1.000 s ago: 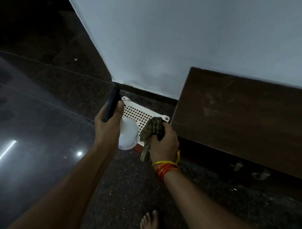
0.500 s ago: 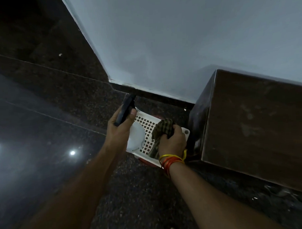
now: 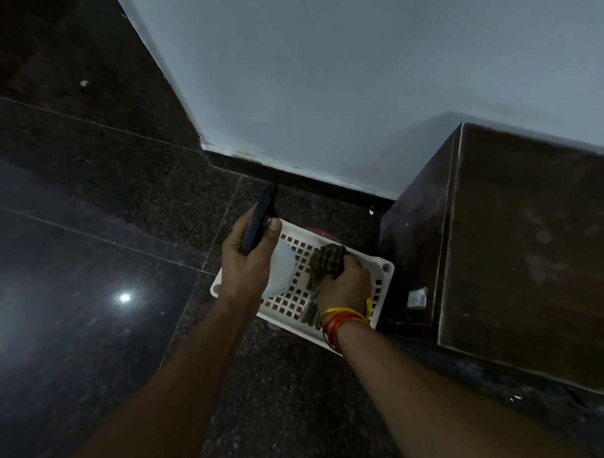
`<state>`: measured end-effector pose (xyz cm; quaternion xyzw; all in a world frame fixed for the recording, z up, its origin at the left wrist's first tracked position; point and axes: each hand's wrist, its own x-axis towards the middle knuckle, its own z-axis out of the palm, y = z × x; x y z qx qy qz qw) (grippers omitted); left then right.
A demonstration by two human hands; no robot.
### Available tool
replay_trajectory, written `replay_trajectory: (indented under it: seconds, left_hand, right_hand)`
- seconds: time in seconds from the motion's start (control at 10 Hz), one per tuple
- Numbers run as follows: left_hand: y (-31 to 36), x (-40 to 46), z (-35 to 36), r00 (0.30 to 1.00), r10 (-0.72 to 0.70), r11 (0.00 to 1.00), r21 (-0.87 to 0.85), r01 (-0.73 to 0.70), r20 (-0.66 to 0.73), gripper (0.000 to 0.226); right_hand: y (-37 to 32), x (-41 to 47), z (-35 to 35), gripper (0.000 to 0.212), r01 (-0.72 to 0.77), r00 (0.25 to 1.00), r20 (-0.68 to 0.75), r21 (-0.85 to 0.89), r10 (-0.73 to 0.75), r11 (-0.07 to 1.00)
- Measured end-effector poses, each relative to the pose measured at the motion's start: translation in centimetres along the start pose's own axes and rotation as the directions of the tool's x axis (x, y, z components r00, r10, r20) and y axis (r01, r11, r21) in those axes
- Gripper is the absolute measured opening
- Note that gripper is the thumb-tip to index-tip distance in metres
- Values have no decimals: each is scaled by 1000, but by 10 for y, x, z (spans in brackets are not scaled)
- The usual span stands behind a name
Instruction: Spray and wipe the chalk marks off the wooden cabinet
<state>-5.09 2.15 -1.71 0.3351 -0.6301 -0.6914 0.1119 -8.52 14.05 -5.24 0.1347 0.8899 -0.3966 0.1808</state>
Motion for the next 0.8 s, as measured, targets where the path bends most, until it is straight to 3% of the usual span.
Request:
replay_trajectory:
  seconds: [0.2, 0.3, 0.5, 0.6, 0.7, 0.8]
  left_hand:
    - [-11, 0, -5, 998, 38, 995, 87, -42, 53, 57]
    - [-14, -6, -10, 997, 8, 994, 111, -17, 83, 66]
    - [-7, -18, -11, 994, 51, 974, 217, -72, 99, 45]
    - [-9, -22, -9, 997, 17, 963, 266, -38, 81, 19]
    - [-8, -30, -9, 996, -85, 960, 270, 72, 38, 14]
    - [-14, -33, -18, 982, -186, 928, 332, 168, 23, 43]
  right_hand:
    - [12, 2, 7, 45, 27, 993, 120, -73, -18, 997]
    - [18, 0, 9, 60, 39, 975, 222, -100, -16, 994]
    - [21, -9, 4, 70, 66, 963, 265, -68, -46, 996]
    - [22, -11, -1, 66, 93, 964, 252, -44, -79, 995]
    - [19, -16, -11, 63, 88, 961, 265, -39, -75, 995]
    - [14, -18, -20, 64, 94, 960, 267, -26, -84, 995]
